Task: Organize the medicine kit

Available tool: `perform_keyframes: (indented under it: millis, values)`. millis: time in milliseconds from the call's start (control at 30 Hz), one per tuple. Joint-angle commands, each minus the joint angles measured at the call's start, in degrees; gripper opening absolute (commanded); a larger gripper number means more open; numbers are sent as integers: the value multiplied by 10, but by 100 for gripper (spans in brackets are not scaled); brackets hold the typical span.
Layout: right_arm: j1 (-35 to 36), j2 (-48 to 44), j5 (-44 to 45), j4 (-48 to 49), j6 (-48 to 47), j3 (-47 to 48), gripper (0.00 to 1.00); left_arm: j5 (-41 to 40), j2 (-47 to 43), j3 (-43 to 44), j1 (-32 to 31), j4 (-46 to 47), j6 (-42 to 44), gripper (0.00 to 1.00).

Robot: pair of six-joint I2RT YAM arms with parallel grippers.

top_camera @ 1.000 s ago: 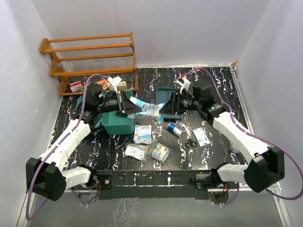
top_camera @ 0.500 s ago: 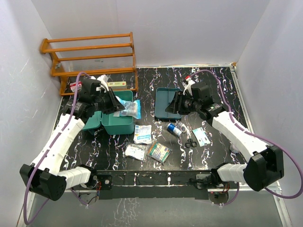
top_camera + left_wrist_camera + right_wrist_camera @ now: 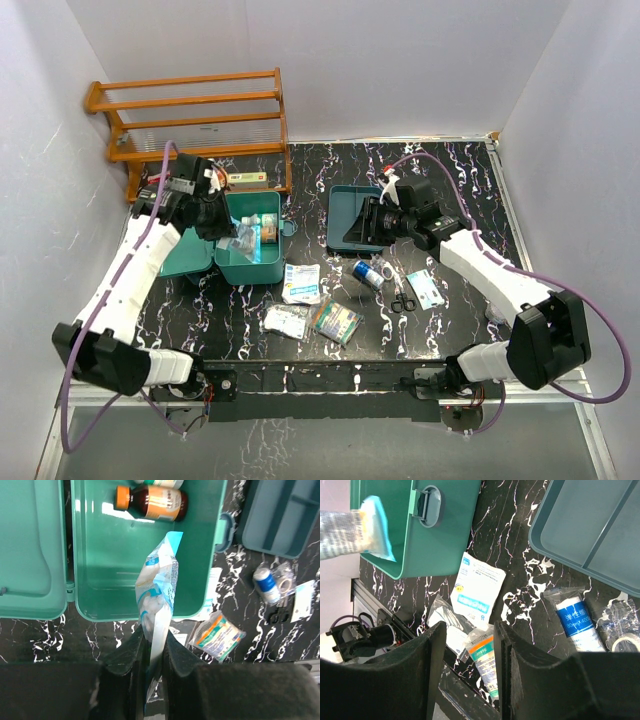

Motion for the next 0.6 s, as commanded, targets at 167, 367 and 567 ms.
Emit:
perform_keyframes:
  millis: [167,367,567]
  values:
    - [0,24,-9,27,0,11,40,100,108,19,23,-8,31,13]
    - [0,36,74,29,-17,35,39,138,164,20,23,-6,34,13]
    - [1,49,184,30,-45,67,39,169,189,-5,24,21,41,17]
